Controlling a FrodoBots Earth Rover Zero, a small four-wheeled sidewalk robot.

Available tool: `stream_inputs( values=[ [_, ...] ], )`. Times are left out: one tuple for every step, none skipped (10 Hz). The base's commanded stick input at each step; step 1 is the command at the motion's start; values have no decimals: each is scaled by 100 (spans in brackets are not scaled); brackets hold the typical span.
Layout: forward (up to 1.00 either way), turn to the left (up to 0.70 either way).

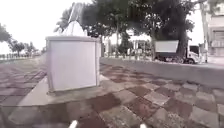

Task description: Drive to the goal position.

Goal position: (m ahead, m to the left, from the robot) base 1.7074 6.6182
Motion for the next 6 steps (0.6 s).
stream_inputs(
  values=[
    [0, 0],
    [0, 0],
    [0, 0],
    [0, 0],
    [10, 0],
    [54, 0]
  ],
)
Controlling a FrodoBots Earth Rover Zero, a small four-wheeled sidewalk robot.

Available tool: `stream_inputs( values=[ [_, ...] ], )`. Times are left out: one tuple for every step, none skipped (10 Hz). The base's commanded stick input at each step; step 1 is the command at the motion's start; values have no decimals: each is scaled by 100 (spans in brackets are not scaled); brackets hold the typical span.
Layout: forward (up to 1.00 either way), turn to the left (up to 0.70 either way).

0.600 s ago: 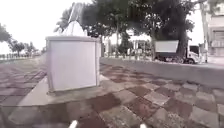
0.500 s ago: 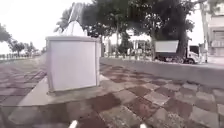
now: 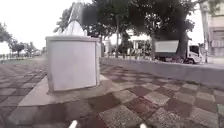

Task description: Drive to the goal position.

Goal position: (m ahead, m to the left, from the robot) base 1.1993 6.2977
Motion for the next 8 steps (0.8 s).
stream_inputs(
  values=[
    [70, 0],
    [70, 0],
    [70, 0],
    [70, 0],
    [29, 0],
    [0, 0],
    [0, 0],
    [0, 0]
  ],
)
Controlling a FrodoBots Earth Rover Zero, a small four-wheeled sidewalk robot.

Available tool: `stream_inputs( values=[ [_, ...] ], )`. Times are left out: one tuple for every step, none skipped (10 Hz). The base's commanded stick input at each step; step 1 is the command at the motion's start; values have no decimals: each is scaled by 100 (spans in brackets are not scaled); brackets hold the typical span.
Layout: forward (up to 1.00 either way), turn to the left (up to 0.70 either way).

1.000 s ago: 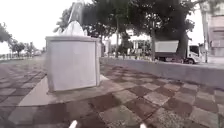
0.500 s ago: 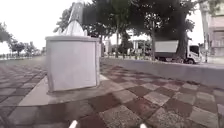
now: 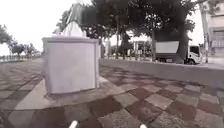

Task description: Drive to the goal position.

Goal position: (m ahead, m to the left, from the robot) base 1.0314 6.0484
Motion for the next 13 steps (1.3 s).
stream_inputs(
  values=[
    [0, 0],
    [-58, 0],
    [-70, 0],
    [-70, 0],
    [-70, 0],
    [-70, 0],
    [-70, 0],
    [-12, 37],
    [0, 45],
    [0, 45],
    [0, 45],
    [0, 45],
    [0, 45]
  ],
)
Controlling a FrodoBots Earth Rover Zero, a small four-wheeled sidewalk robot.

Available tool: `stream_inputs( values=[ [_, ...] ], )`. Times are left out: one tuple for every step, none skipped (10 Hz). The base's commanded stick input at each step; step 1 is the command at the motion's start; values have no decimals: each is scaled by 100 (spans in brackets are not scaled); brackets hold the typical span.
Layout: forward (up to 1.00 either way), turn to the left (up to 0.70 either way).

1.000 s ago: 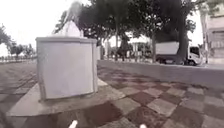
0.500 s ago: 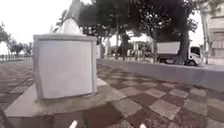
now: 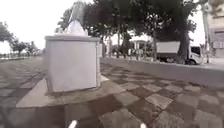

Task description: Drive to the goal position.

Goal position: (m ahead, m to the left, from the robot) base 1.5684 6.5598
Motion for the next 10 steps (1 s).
stream_inputs(
  values=[
    [0, 45],
    [0, 45],
    [0, 45],
    [0, 45],
    [0, 45],
    [0, 45],
    [0, 45],
    [0, 45],
    [0, 45],
    [0, 45]
  ],
)
